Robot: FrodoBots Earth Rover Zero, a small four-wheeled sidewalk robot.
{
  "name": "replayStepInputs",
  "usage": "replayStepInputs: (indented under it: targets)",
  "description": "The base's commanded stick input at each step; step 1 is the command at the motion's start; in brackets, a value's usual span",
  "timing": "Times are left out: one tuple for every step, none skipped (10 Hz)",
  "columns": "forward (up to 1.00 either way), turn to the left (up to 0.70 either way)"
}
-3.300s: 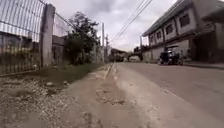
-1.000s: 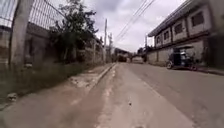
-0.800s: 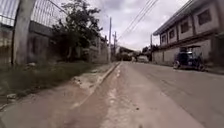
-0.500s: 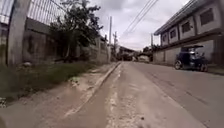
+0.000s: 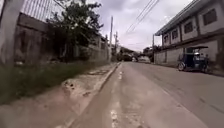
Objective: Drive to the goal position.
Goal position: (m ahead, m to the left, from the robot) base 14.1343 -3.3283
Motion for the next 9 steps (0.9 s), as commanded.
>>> replayStepInputs:
  targets:
    - [0.70, -0.34]
    - [0.70, -0.34]
    - [0.70, -0.34]
    - [0.70, -0.15]
    - [0.70, 0.00]
    - [0.70, 0.00]
    - [0.70, 0.00]
    - [0.70, 0.00]
    - [0.70, 0.00]
